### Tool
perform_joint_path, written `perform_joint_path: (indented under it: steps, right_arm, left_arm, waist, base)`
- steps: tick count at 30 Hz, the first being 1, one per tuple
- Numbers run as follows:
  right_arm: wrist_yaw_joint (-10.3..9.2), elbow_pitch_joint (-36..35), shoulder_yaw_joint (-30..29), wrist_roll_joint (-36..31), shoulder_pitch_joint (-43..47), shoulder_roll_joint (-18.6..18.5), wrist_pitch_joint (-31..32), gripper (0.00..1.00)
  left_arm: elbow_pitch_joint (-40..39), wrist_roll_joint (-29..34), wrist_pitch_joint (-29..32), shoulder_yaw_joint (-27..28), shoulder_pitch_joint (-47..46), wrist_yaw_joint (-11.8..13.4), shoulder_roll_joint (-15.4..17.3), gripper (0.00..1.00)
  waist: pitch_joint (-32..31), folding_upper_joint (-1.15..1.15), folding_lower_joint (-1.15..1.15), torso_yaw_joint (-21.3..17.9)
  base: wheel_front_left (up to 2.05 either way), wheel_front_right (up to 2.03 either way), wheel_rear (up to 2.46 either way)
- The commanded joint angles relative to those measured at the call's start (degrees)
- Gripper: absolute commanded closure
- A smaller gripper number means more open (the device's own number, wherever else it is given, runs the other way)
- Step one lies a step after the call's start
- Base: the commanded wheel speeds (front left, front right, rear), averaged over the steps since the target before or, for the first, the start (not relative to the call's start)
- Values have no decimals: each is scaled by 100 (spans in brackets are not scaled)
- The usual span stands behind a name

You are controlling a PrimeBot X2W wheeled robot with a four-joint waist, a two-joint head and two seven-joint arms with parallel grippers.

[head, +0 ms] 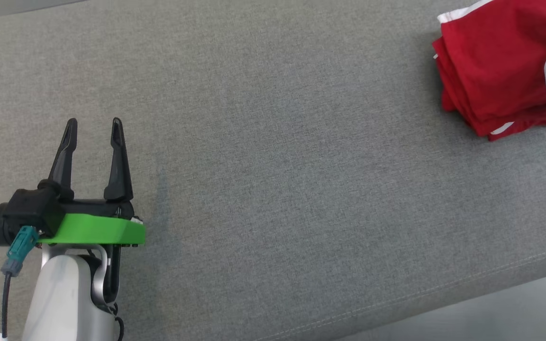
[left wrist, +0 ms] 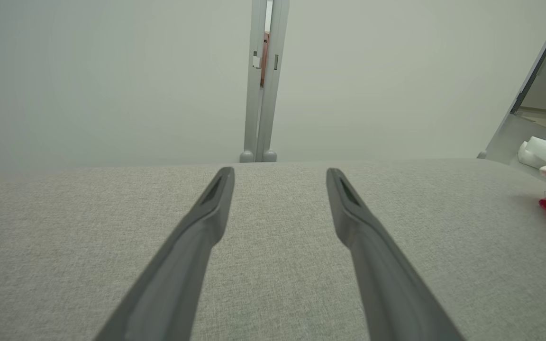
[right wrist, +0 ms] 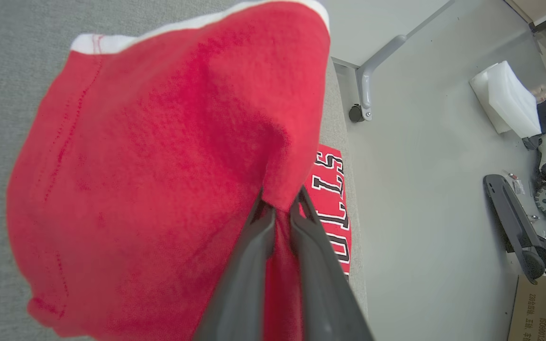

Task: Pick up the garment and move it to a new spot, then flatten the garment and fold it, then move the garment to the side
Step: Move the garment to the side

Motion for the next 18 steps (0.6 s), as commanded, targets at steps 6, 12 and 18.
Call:
perform_joint_path:
  steps: [6,12,18]
  right_arm:
    - [-9,295,-379,-458,94,-397,-242,100]
    - [-9,599,-823,-950,170,-494,-605,0]
    - [-9,725,-1588,-1468,268,-328,-1134,0]
  left_arm:
    - [-66,32,3,-159,-319,-13,123,0]
    - [-53,-4,3,-250,-378,-13,125,0]
    - [93,62,3,-223,-261,-13,80,0]
  waist:
    - [668,0,0,209]
    - [770,0,0,455]
    - [480,0,0,595]
  base:
    - [0,0,0]
    - [0,0,0]
    - [0,0,0]
